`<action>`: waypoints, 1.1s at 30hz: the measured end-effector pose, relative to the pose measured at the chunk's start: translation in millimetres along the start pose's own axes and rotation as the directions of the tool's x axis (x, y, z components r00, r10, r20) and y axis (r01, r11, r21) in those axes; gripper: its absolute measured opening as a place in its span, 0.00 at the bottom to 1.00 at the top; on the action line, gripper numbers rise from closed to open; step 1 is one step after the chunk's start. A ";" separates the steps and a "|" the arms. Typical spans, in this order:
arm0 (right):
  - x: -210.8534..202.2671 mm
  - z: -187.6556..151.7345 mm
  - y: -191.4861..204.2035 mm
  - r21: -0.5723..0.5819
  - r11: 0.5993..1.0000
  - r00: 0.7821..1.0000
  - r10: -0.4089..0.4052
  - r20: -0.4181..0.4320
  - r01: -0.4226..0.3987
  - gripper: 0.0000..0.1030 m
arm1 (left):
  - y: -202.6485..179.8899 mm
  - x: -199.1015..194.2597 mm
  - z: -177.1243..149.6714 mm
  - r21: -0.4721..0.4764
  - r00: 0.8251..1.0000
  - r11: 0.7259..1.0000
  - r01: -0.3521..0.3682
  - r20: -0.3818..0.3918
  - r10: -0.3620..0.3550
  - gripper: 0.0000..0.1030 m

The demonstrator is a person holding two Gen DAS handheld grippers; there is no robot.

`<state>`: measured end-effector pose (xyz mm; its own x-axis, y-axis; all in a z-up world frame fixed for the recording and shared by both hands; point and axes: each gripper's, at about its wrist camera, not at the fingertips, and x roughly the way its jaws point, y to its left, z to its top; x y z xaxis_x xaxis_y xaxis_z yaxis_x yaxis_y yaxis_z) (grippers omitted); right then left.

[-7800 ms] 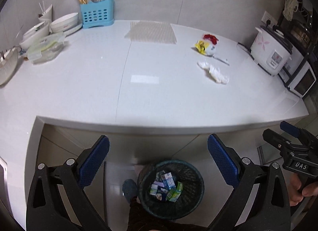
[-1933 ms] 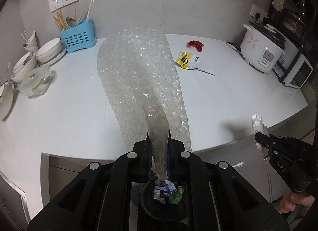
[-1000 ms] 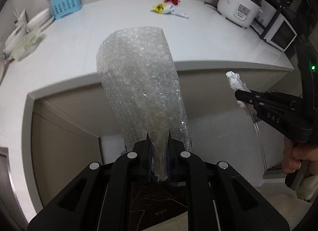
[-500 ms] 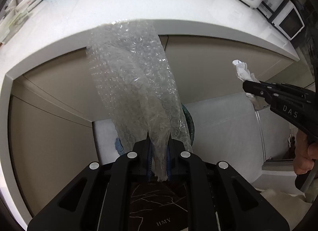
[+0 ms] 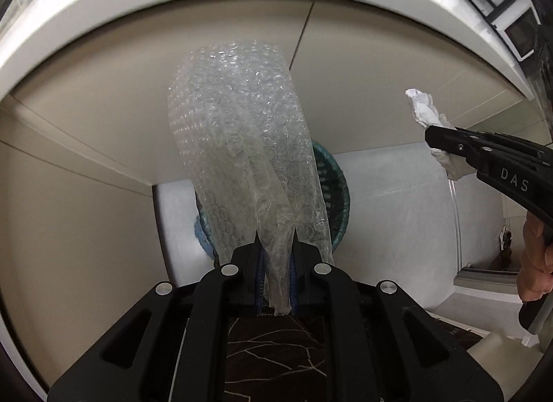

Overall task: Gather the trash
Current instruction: 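Lift the bubble wrap and tissue and carry both down over the trash bin, then open the left gripper to drop the bubble wrap into the bin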

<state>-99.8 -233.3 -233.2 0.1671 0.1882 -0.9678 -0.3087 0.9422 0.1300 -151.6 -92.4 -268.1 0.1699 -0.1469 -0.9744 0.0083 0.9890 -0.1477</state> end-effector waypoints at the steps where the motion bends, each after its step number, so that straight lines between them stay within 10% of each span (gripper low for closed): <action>1: 4.0 -0.9 -0.3 0.000 1.000 1.000 0.002 -0.002 -0.002 0.08 | 2.5 6.0 0.0 -0.008 1.000 1.000 0.003 -0.009 -0.003 0.10; 33: 39.3 -2.5 5.2 0.058 0.997 0.996 -0.044 -0.071 0.049 0.08 | -1.3 99.1 28.5 -0.007 0.970 0.999 0.033 -0.240 -0.034 0.19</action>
<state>-97.2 -221.7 -271.1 0.1139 0.1260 -0.9855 -0.2454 0.9647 0.0950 -106.6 -107.8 -359.6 -0.0715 -0.1799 -0.9811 0.0071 0.9835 -0.1808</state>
